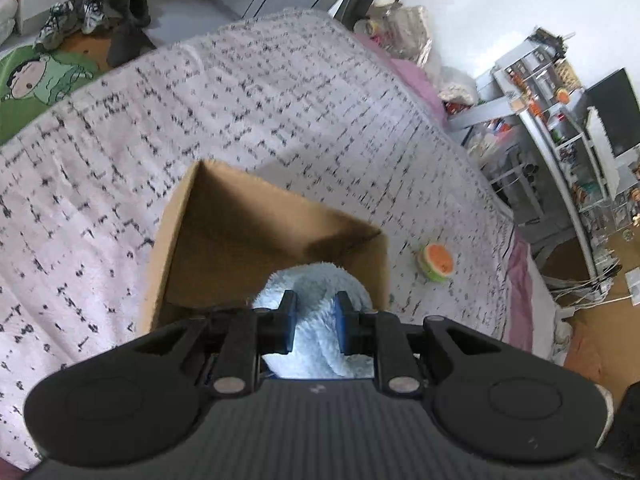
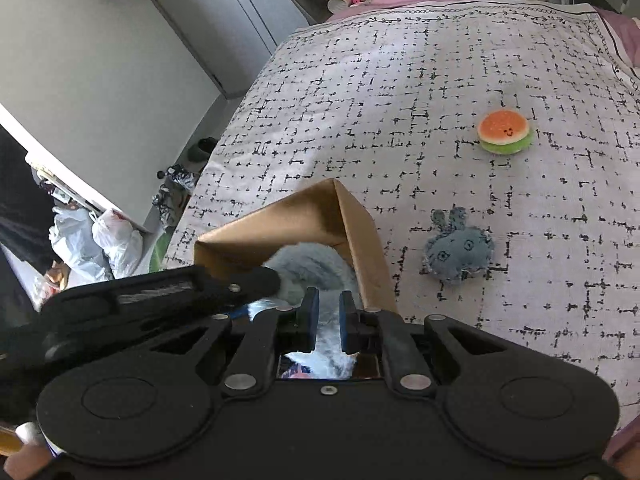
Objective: Organize soft objects
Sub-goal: 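Open both tools dropping the fluffy plush into the cardboard box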
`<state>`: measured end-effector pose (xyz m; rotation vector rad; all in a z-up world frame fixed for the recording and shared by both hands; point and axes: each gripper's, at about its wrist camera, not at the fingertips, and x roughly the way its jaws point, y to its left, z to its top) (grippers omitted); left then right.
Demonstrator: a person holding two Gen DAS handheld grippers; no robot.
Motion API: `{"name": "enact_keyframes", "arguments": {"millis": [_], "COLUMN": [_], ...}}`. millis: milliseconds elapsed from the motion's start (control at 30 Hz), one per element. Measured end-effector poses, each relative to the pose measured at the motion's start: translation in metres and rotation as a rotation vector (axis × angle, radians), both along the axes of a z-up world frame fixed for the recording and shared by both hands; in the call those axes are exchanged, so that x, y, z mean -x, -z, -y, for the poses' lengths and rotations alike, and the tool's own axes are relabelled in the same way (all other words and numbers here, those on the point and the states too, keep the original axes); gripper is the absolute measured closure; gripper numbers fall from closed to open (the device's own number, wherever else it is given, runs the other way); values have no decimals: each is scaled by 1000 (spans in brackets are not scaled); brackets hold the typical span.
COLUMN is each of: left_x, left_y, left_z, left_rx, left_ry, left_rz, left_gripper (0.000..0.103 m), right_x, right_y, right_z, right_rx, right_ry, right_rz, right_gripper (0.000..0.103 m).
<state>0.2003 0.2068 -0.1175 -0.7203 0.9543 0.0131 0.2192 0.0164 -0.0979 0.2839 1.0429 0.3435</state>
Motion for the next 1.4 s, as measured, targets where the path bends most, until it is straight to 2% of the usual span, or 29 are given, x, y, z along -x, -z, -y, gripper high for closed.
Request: {"name": "enact_keyframes", "arguments": {"millis": [133, 233, 333, 467, 567, 633, 767, 867, 967, 1133, 1267, 1333, 1400], "left_x": [-1, -1, -1, -3, -3, -2, 1, 2, 1, 1, 1, 0, -1], "left_y": [14, 17, 16, 10, 0, -7, -23, -33, -40, -50, -55, -58, -60], "left_z": [-2, -1, 0, 6, 12, 15, 23, 33, 45, 68, 84, 92, 100], "left_rx": [23, 10, -2, -35, -63, -81, -116, -134, -141, -174, -188, -199, -212], "left_ry": [-38, -27, -26, -13, 1, -1, -8, -3, 12, 38, 58, 66, 71], "left_rz": [-48, -66, -84, -99, -96, -89, -69, -56, -52, -48, -47, -46, -47], "left_gripper": [83, 80, 80, 69, 62, 58, 50, 37, 25, 23, 22, 22, 18], "right_x": [5, 8, 7, 7, 8, 10, 10, 9, 9, 9, 5, 2, 0], "right_y": [-10, -22, -28, -28, -28, -27, -25, -24, -25, -29, -30, -31, -32], "right_z": [11, 26, 38, 48, 57, 66, 86, 101, 112, 131, 144, 151, 158], "right_rx": [20, 28, 26, 25, 21, 14, -4, -12, -9, -11, -2, -8, -15], "right_ry": [5, 13, 7, 4, 13, 21, 38, 46, 49, 52, 38, 37, 35], "right_rz": [23, 61, 66, 67, 71, 78, 79, 82, 92, 129, 146, 149, 159], "right_gripper": [91, 84, 83, 81, 71, 53, 51, 51, 42, 19, 15, 9, 6]}}
